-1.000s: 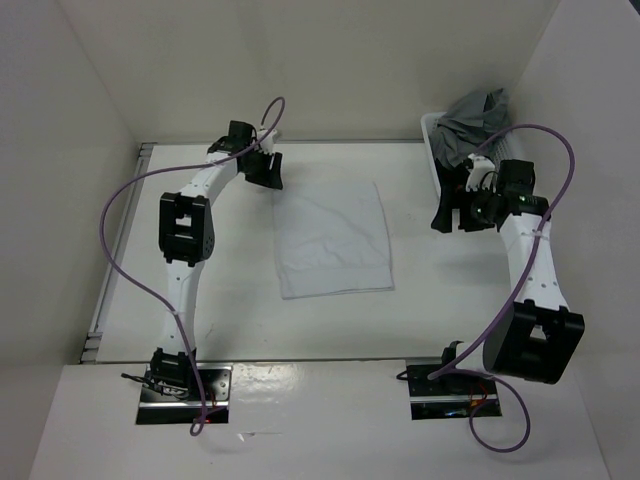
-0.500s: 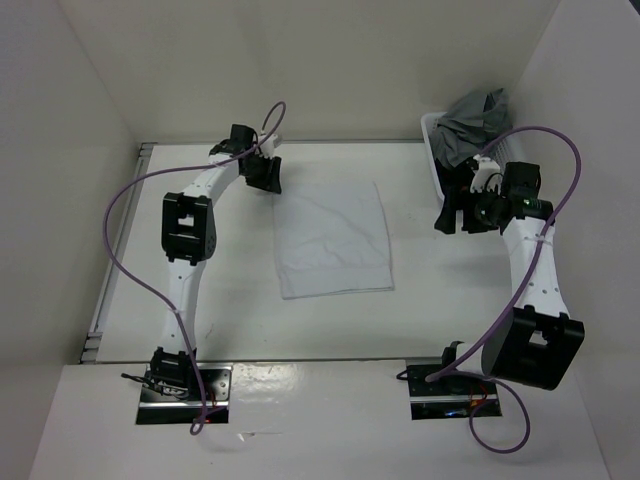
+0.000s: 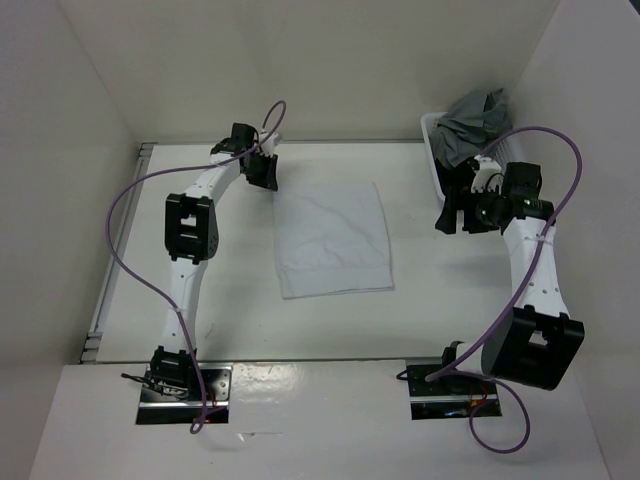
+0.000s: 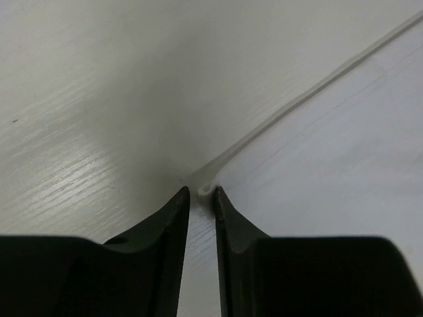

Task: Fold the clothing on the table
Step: Fold the skirt

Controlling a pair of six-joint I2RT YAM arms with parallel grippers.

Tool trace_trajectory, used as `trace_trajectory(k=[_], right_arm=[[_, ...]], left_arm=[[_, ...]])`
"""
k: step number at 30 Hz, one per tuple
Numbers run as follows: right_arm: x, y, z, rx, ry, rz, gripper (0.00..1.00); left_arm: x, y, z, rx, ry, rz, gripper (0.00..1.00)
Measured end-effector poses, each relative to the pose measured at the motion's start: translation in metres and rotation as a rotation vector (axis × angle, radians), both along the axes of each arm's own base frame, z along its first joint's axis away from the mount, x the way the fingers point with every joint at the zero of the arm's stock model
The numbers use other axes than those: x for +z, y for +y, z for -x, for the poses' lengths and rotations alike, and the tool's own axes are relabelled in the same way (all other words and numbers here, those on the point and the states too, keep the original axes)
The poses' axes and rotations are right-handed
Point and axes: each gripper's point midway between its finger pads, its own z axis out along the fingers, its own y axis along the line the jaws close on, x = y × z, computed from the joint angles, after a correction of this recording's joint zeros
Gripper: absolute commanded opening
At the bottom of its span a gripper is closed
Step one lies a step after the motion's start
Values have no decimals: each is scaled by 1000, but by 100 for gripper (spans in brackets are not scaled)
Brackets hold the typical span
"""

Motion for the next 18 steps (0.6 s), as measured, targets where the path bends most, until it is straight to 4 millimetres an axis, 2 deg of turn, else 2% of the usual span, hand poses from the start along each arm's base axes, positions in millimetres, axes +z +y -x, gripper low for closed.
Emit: trace_trajectory(k=[2, 3, 5, 8, 13, 15, 18], right_arm=[[0, -1, 0, -5, 0, 0, 92], [0, -2, 0, -6, 0, 0, 92], [0, -2, 0, -7, 0, 0, 92], [0, -2, 0, -8, 0, 0, 92], [1, 1, -1, 6, 2, -19, 92], [4, 3, -7, 22, 5, -39, 92], [9, 3, -29, 50, 15, -71, 89]], left_arm=[[-1, 0, 1, 0, 5, -1, 23], [-2, 0, 2, 0, 8, 0, 18], [-3, -2, 2, -2, 2, 4, 14], [-3, -2, 6, -2, -12, 4, 14], [-3, -3, 28, -3, -5, -29, 14], [-4, -6, 37, -7, -4, -45, 14], [-2, -11, 54, -18, 9, -62, 14]])
